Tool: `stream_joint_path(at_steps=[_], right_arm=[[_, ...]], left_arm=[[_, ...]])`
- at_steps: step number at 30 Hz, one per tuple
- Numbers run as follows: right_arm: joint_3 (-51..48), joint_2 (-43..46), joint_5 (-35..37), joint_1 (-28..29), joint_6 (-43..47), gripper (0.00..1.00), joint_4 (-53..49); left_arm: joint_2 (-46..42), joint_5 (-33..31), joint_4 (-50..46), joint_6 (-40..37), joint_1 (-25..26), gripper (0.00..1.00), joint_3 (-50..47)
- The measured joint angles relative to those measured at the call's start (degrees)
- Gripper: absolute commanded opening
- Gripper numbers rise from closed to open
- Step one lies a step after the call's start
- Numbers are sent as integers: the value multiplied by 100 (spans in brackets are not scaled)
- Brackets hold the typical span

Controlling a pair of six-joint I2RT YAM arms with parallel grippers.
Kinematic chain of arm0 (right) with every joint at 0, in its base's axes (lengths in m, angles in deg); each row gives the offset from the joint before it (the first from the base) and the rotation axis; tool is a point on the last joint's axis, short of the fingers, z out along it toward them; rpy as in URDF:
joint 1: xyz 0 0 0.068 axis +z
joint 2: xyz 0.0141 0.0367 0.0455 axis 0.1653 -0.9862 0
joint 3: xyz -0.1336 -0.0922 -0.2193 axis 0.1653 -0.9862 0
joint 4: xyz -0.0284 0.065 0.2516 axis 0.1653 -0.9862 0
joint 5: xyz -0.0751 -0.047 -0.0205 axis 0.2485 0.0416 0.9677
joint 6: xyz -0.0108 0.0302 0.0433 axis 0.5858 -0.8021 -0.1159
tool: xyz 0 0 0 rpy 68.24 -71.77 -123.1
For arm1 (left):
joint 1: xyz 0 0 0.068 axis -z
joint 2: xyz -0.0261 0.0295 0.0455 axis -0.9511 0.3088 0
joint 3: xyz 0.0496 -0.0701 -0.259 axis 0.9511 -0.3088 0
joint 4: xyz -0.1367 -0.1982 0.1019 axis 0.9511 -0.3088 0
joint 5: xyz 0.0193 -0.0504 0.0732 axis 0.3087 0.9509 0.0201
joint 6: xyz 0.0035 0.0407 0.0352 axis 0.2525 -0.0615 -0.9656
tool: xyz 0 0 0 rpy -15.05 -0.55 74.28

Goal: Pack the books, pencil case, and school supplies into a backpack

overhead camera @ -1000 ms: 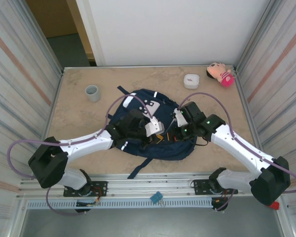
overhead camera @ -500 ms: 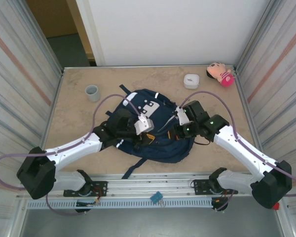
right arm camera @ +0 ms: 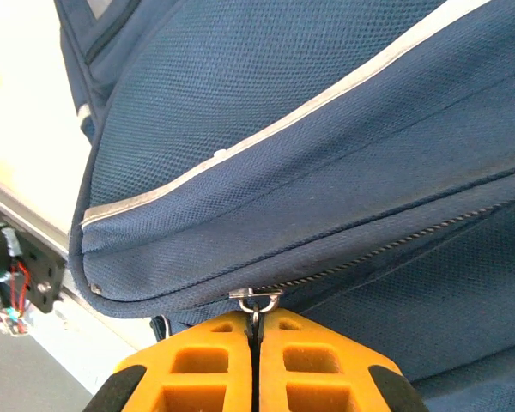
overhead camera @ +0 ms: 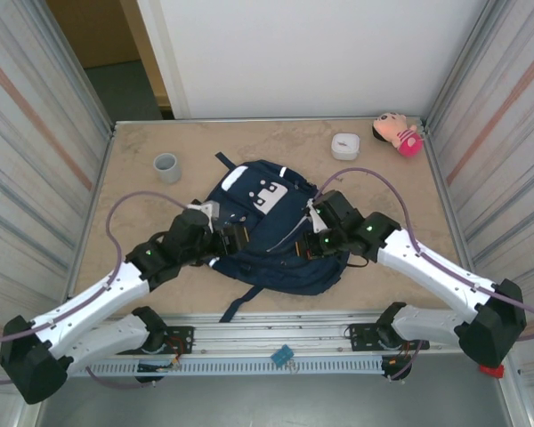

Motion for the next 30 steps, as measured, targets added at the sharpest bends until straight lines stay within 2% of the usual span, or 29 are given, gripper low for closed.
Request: stream_joint_path(at_steps=[4,9,14,21,26,30], right_arm=[[0,-37,260,310,-50,0,0],[0,-129,483,669,-264,0,74],[7,-404,619,1051,-457,0,306],[249,-1110,634,1322,-581,0,874],[496,-1488,636,1335,-577,0,1080],[511,-1561,627,1333,-575,0,1169]], left_arm=[[372,42,260,739,-391,71,-605],[1252,393,999,881,-1049,69,-597],[2273,787,1488,763,-1530,68,-74],[3679,1338,1989,557,-2011,71,1270],[3510,1561,1816,640,-2050,74,1681],[2426,1692,1427,1217,-1954,71,1204]])
